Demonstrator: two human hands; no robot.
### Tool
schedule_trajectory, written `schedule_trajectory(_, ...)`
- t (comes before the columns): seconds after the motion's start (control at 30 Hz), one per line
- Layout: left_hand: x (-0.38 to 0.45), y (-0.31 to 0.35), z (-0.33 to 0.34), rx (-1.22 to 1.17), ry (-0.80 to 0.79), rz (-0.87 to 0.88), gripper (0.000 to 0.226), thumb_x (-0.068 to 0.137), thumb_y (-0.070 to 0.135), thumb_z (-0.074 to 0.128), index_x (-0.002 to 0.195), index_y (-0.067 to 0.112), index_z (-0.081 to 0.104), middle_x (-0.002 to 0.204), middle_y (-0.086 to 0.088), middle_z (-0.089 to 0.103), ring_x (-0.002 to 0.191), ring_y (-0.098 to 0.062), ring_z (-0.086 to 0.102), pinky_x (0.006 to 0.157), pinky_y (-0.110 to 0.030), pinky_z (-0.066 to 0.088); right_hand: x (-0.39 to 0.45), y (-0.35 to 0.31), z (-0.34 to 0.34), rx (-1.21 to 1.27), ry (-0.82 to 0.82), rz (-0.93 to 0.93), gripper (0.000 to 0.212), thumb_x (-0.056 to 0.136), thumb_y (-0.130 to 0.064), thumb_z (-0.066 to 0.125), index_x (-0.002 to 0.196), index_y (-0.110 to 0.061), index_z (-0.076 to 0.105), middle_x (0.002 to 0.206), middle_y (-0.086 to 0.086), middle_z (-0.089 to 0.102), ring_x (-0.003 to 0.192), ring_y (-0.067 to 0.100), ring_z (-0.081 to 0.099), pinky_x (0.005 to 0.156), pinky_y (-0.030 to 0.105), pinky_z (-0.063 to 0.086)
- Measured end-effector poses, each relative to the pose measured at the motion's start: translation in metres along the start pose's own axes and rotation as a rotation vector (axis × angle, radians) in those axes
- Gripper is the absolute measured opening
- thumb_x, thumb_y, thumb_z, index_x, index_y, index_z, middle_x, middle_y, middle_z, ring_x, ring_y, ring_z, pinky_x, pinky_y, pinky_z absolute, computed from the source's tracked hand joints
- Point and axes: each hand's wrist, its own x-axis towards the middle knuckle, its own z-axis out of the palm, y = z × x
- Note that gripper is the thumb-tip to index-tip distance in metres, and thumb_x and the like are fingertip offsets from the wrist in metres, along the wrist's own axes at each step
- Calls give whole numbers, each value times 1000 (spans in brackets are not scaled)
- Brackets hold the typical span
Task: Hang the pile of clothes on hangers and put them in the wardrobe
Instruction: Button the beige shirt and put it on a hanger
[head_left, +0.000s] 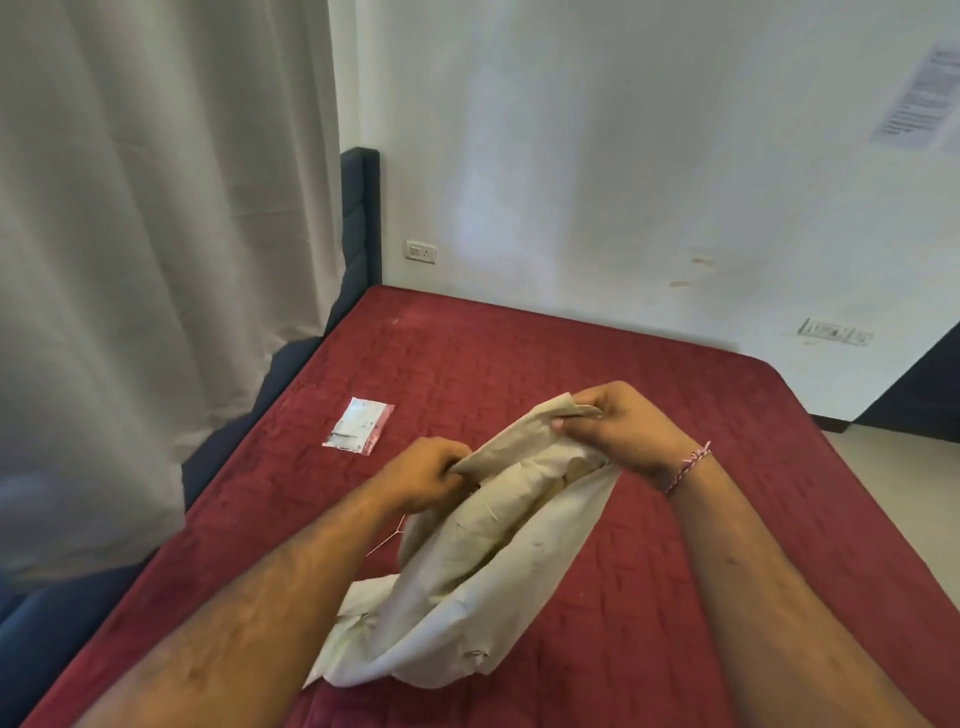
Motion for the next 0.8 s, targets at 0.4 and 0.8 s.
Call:
schedule_trajectory(0.4, -67, -80, -97, -331, 452, -342, 25, 94, 1, 71, 81, 21, 80, 77, 3, 73, 73, -15, 64, 73, -34, 52, 5, 26, -76, -410, 558, 92, 47, 84, -43, 80, 56, -9, 64, 50, -1, 55, 51, 20, 52, 53, 35, 38)
schedule_trajectory(0.8, -94, 32, -51, -642, 693, -460, 24, 101, 9, 59, 105, 23, 78, 101, 1, 79, 99, -23, 74, 91, -40, 60, -23, 52, 54, 631, 108, 236, 21, 100, -11, 62, 91, 5, 71, 82, 17, 67, 72, 23, 62, 64, 29, 56)
